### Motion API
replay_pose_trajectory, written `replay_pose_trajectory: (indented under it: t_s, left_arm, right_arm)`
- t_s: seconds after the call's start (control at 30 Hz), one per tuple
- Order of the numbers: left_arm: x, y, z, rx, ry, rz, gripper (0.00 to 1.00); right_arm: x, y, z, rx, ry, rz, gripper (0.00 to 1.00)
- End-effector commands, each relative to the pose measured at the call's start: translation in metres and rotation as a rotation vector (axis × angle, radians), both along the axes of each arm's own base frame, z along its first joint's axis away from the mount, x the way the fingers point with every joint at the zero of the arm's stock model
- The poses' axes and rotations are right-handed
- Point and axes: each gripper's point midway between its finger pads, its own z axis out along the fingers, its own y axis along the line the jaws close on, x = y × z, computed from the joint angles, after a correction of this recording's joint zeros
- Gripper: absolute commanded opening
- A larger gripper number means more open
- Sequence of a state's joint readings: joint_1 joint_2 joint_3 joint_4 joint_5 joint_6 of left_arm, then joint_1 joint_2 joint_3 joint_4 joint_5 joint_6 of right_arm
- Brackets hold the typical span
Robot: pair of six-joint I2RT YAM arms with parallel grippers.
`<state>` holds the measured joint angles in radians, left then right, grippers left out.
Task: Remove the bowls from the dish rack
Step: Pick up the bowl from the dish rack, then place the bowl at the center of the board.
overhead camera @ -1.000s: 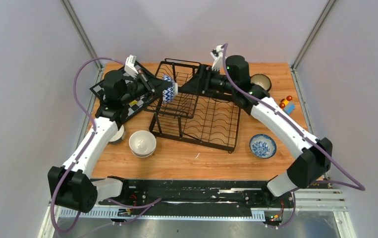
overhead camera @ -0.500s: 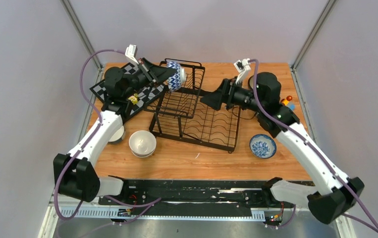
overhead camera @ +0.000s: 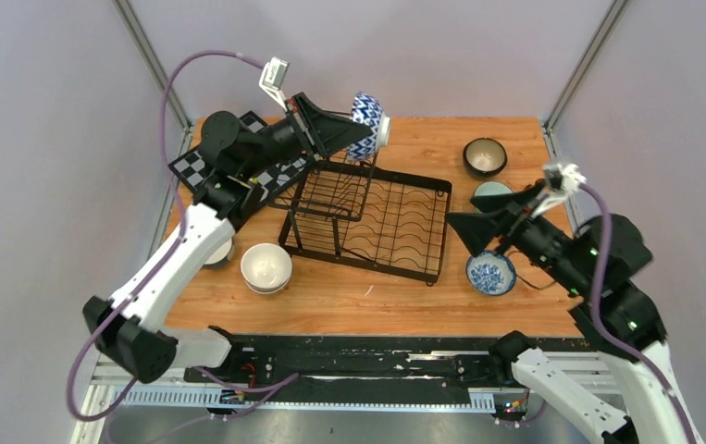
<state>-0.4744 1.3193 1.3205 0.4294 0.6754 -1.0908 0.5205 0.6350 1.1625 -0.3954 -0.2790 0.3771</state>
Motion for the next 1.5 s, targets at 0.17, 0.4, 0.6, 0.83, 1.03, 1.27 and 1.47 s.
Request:
replay_pose_trajectory:
  t_s: [0.17, 0.4, 0.6, 0.83, 1.03, 1.27, 1.47]
  left_arm:
    - [-0.105, -0.005, -0.012, 0.42, -0.589, 0.123, 0.0]
    - [-0.147, -0.02, -0.108, 0.97, -0.891, 0.112, 0.0]
    - [-0.166, -0.017, -0.143, 1.184, -1.116, 0.126, 0.0]
    - [-0.183, -0.013, -0.194, 1.328, -1.32, 0.036, 0.0]
    - [-0.206, -0.013, -0.213, 1.229, -1.432, -0.129, 0.0]
    - [-0.235, -0.01, -0.229, 1.168, -1.475, -0.358, 0.0]
    - [-0.248, -0.003, -0.255, 1.218, -1.436, -0.488, 0.0]
  right_arm:
    - [-0.03, -0.045, -0.009, -0.124, 0.098, -0.129, 0.74]
    - [-0.036, -0.029, -0.012, -0.142, 0.132, -0.028, 0.73]
    - [-0.042, -0.028, -0.018, -0.214, 0.185, 0.013, 0.72]
    - [-0.044, -0.026, -0.047, -0.301, 0.326, 0.043, 0.68]
    - [-0.055, -0.015, -0.075, -0.392, 0.44, 0.145, 0.63]
    - [-0.049, -0.006, -0.079, -0.542, 0.414, 0.119, 0.63]
    - [-0.047, 0.032, -0.08, -0.753, 0.281, 0.111, 0.67]
